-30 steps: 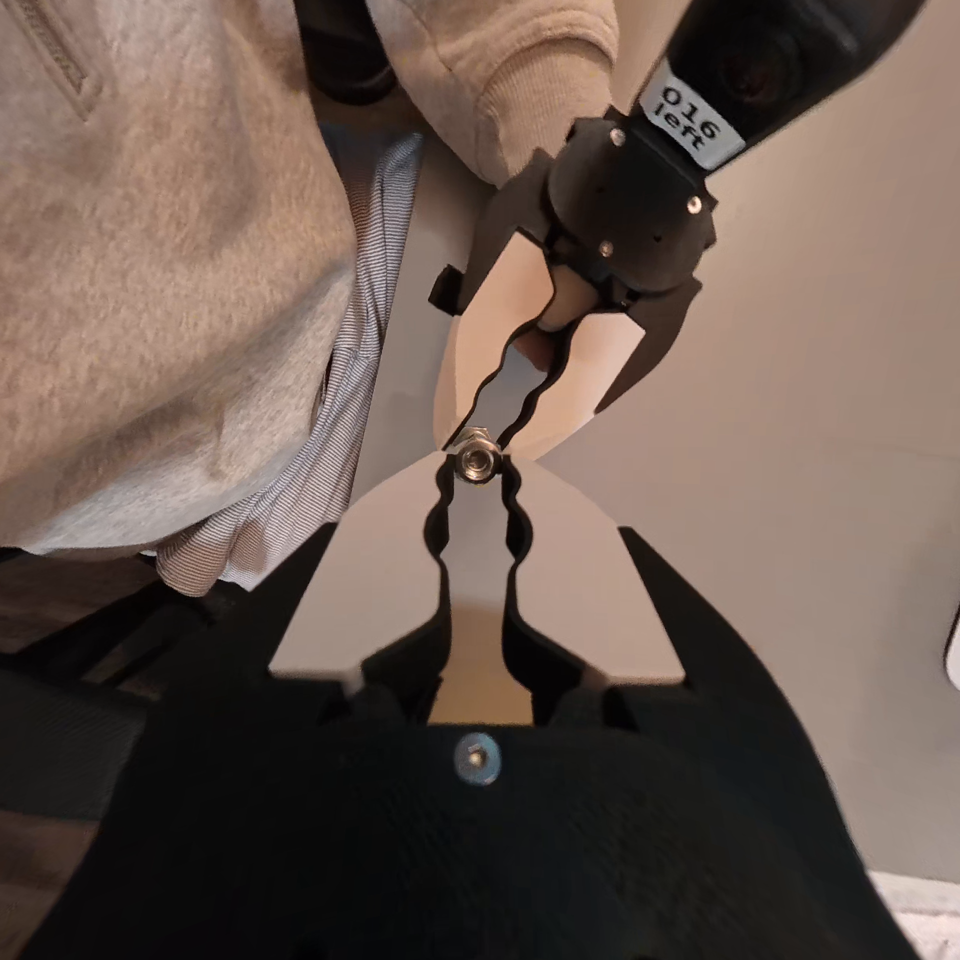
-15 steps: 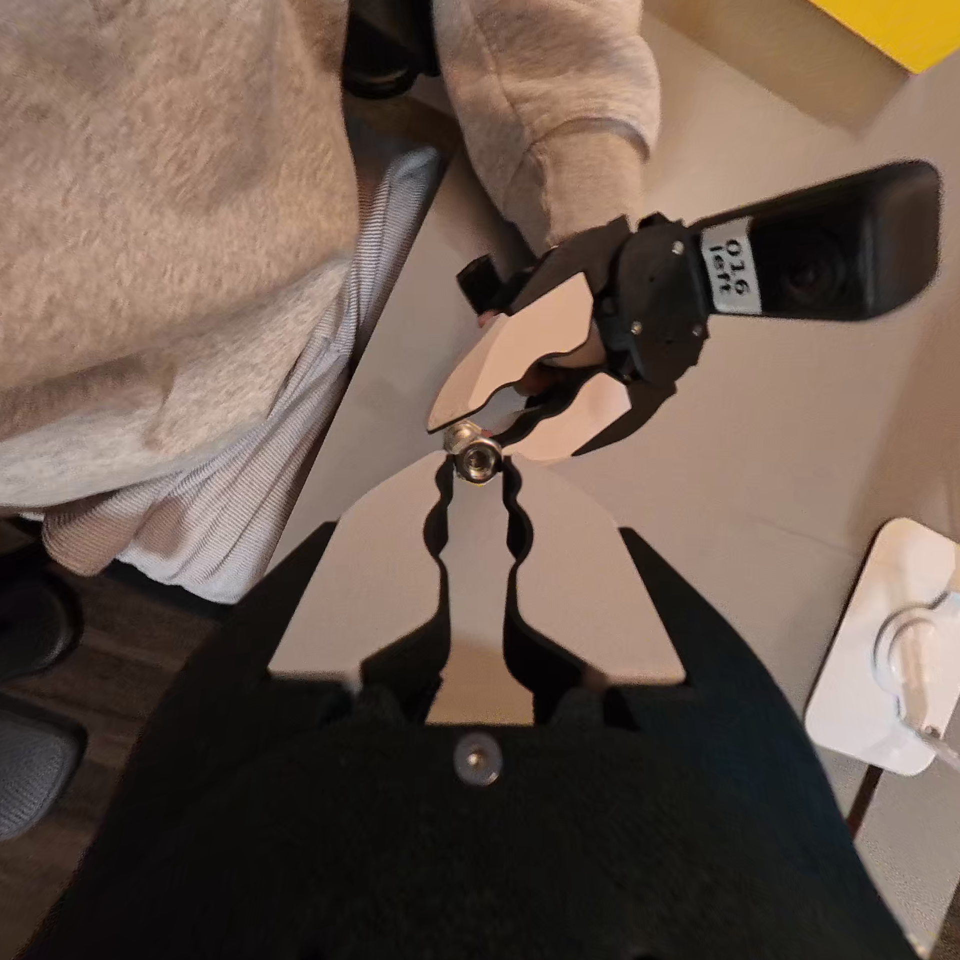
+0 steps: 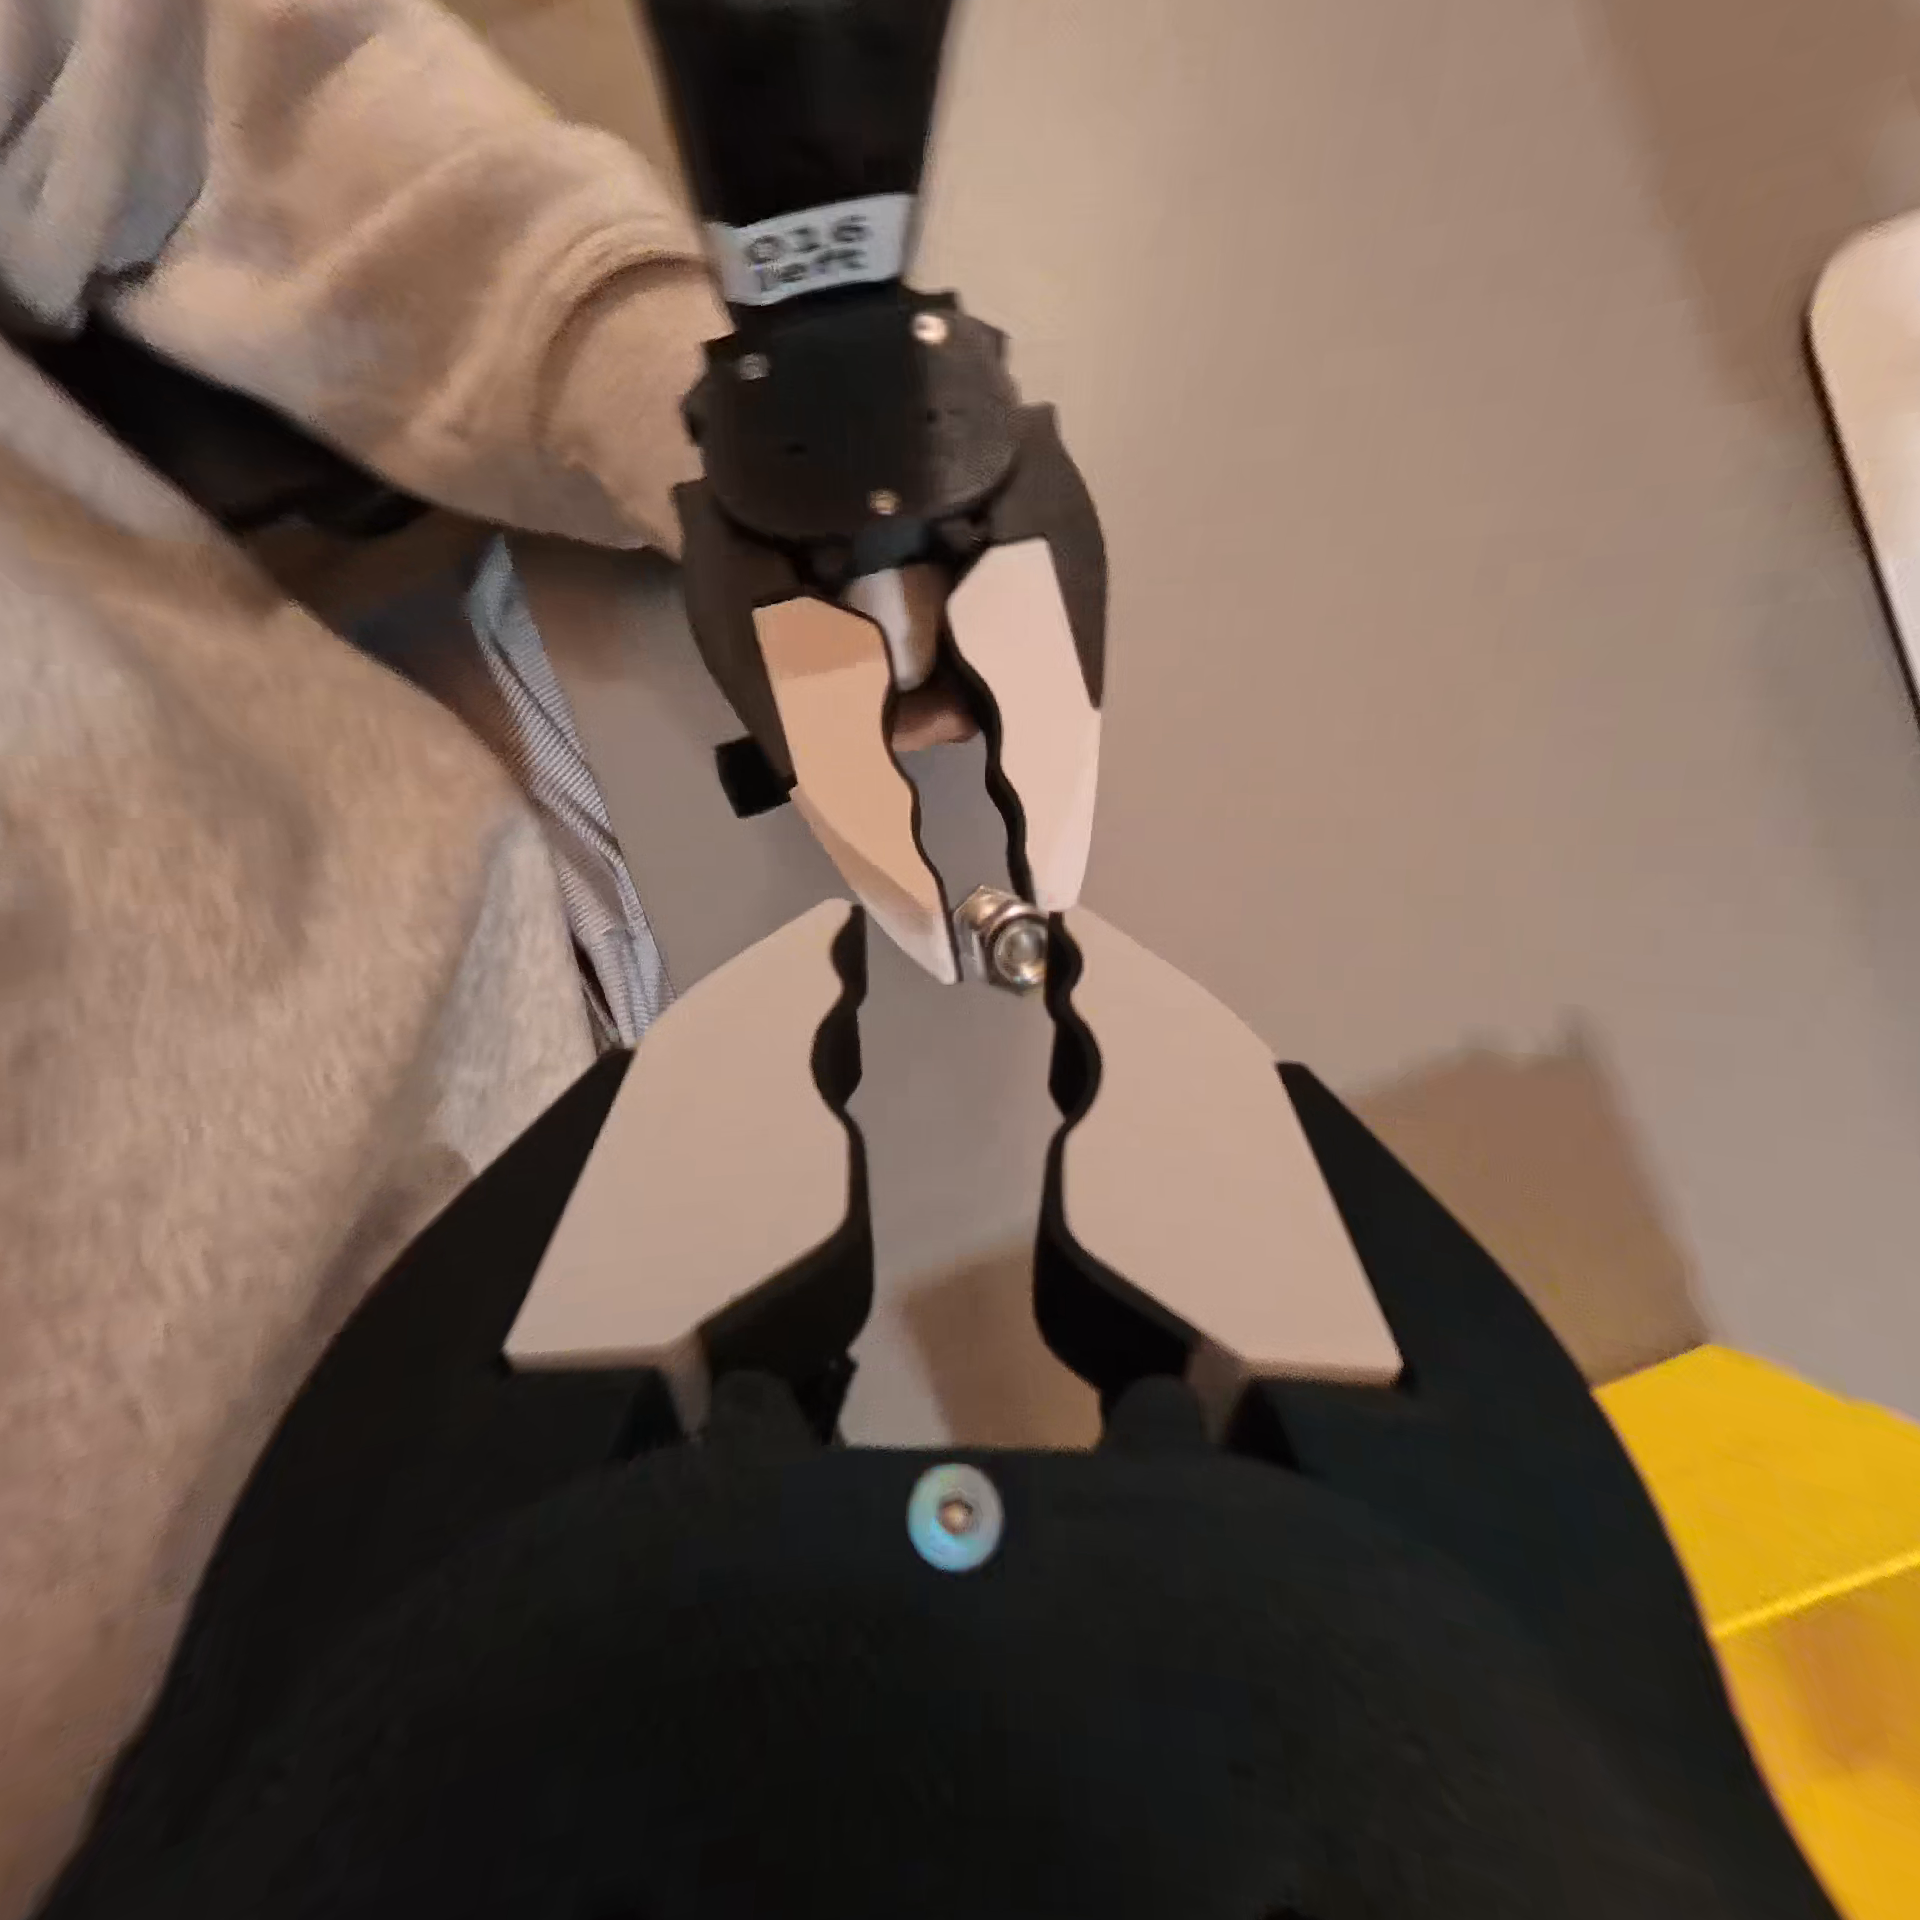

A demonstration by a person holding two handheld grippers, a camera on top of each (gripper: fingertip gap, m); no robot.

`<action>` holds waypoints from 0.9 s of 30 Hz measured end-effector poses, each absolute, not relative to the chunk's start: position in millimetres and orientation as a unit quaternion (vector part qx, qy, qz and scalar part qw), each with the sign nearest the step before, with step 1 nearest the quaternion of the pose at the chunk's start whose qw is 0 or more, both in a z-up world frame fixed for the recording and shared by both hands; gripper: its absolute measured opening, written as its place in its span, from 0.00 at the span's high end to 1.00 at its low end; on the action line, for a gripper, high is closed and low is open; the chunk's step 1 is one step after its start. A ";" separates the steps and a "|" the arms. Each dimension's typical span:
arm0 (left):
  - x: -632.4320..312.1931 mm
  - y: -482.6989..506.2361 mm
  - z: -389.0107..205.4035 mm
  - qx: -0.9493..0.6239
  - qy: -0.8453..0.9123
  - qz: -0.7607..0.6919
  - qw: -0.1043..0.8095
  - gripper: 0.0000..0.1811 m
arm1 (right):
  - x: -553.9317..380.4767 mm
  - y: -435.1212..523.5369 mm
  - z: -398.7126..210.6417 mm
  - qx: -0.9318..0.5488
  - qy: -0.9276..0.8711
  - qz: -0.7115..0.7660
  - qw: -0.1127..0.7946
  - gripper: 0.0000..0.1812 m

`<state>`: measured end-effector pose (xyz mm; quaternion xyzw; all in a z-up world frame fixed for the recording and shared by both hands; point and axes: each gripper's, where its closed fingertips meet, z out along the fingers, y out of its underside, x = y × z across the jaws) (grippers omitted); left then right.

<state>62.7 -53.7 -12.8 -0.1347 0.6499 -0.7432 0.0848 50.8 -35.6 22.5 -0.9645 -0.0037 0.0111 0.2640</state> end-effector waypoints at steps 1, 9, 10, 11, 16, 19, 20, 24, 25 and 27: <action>65.7 -51.9 -12.2 -0.140 0.649 -0.742 0.097 0.90 | 54.1 -34.8 23.8 -0.963 0.021 0.010 0.269 0.84; 72.4 -50.5 -12.4 -0.149 0.658 -0.720 0.161 0.90 | 69.4 -38.7 23.2 -0.963 0.088 -0.007 0.255 0.85; 72.6 -50.4 -12.4 -0.149 0.658 -0.719 0.167 0.90 | 69.5 -39.6 21.3 -0.965 0.090 -0.009 0.247 0.85; 72.5 -50.7 -12.2 -0.149 0.659 -0.718 0.169 0.90 | 69.1 -40.0 19.5 -0.966 0.090 -0.011 0.241 0.85; 73.2 -49.6 -11.1 -0.150 0.657 -0.718 0.177 0.90 | 69.9 -40.6 15.2 -0.970 0.087 -0.026 0.225 0.89; 73.6 -49.1 -10.4 -0.149 0.655 -0.717 0.185 0.90 | 70.0 -41.0 15.6 -0.970 0.090 -0.021 0.223 0.89; 73.7 -49.0 -10.0 -0.149 0.655 -0.717 0.187 0.90 | 70.1 -41.2 15.8 -0.971 0.090 -0.020 0.223 0.89; 72.4 -50.0 -10.1 -0.145 0.656 -0.718 0.183 0.90 | 68.5 -42.5 15.7 -0.974 0.053 -0.027 0.217 0.90; 71.7 -50.6 -10.6 -0.144 0.656 -0.719 0.180 0.90 | 67.9 -42.8 15.4 -0.976 0.034 -0.033 0.214 0.90; 70.0 -51.4 -11.0 -0.140 0.655 -0.723 0.169 0.90 | 65.6 -42.5 15.4 -0.975 -0.021 -0.049 0.214 0.90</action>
